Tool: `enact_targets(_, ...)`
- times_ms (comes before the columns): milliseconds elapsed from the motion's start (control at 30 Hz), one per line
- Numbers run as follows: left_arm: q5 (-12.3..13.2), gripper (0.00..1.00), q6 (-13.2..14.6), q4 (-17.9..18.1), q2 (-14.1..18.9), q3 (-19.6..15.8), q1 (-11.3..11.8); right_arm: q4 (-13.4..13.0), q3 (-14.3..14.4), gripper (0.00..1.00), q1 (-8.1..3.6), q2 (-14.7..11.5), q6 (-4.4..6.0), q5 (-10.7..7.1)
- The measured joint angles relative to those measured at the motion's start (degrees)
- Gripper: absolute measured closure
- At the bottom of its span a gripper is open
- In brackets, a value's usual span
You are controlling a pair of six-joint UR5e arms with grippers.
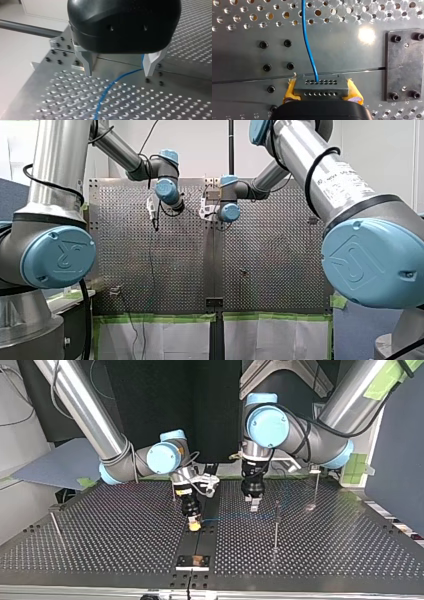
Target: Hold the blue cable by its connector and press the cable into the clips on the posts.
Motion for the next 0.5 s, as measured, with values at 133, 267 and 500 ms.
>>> enact_targets(133,0.08,0.0,-0.07,-0.4,-0.87,1.72,0.26,0.05,-0.02,1.0,0.0,0.02,0.0,-0.02)
enact_targets(267,0.17,0.0,-0.13,-0.48,-1.69,3.72,0.45,0.07,0.01,1.0,0.05,0.01,0.0,-0.06)
enact_targets(500,0.65,0.0,-0.16,-1.01,-1.98,6.88,1.44,0.08,-0.01,1.0,0.06,-0.01,0.0,-0.1)
